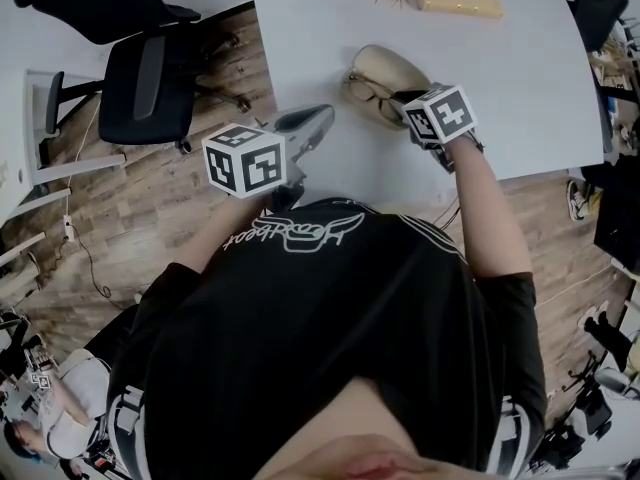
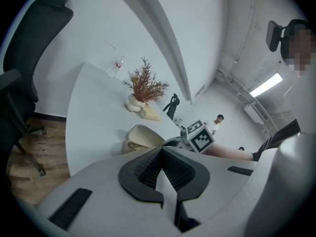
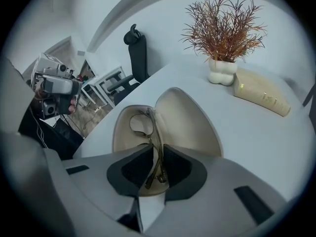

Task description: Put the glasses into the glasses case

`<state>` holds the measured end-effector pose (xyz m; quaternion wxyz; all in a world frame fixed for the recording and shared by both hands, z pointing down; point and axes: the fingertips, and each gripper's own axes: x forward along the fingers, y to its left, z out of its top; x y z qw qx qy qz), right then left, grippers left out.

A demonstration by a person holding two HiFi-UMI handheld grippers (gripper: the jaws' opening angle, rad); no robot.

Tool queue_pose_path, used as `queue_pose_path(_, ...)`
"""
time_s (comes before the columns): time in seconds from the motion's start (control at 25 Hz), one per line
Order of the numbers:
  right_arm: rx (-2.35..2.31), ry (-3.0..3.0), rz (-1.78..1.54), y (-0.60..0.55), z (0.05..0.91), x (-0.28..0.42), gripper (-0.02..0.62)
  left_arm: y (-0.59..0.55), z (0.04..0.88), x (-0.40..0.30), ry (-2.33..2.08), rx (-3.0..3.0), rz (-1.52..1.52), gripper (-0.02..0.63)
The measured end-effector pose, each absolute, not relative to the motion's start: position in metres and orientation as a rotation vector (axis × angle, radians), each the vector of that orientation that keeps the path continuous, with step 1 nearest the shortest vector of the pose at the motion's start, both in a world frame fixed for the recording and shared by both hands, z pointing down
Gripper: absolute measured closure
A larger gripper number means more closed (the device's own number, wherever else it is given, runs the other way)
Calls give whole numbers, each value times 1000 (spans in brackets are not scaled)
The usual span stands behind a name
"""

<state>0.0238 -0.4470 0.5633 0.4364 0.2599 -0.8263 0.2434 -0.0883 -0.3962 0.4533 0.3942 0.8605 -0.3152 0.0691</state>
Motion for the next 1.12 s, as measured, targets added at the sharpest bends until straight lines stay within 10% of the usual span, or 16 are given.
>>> queue_pose_path(1.12, 1159, -2598, 436, -409, 407, 59, 446, -345, 415, -83, -863, 2209, 97, 598)
